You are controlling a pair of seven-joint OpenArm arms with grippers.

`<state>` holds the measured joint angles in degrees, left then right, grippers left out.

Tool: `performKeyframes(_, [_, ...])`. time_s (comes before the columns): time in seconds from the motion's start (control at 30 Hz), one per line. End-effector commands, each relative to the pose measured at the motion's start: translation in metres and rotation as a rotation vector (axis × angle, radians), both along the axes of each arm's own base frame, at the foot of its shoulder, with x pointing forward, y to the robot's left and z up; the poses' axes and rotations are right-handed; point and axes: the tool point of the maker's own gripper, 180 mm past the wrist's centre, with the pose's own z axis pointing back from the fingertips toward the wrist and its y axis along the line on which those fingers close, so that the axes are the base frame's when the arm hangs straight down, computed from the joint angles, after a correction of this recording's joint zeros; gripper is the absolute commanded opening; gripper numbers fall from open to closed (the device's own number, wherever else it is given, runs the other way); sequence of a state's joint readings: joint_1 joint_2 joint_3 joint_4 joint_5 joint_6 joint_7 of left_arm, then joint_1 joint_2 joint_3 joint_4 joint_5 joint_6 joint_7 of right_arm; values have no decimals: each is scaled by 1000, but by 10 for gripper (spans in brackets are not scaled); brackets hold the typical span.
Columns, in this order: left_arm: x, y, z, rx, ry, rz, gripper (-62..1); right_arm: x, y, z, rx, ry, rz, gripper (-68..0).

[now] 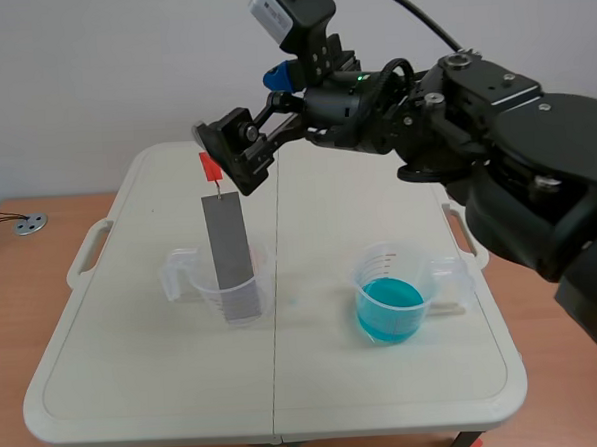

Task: Hold the metal plate by the orange handle, dip it into the blue solution, take it out and point at it, then put the plate back in the beaker on the left.
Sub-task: 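Return to the home posture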

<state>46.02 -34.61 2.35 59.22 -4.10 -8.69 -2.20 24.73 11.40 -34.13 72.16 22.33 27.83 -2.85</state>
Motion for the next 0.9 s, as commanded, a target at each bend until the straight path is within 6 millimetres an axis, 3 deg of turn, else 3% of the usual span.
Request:
performKeyframes(0.0, [4,2,4,-1,-21,-18,14,-6,-6,5,15,-16,-2,-12])
performKeyframes(0.1, [26,21,14,40,-90,-9,14,-19,-18,7,19,-26,-12,-12])
performKeyframes(0.23, [77,74,43,156,-249,97,14,-35,-36,6,11,-34,-42,-12])
performKeyframes(0.37, [135,124,91,263,-446,158,14,-52,-49,1,-7,-29,-55,-12])
performKeyframes(0.5, [186,151,149,286,-671,188,14,-66,-60,-3,-23,-20,-67,-12])
performKeyframes(0.6, [215,150,183,251,-803,185,14,-75,-68,-6,-35,-11,-81,-12])
performKeyframes(0.67, [229,139,196,218,-856,159,14,-82,-72,-7,-40,-8,-86,-12])
performKeyframes(0.87, [261,74,229,58,-997,53,14,-101,-83,-5,-34,-17,-86,-12])
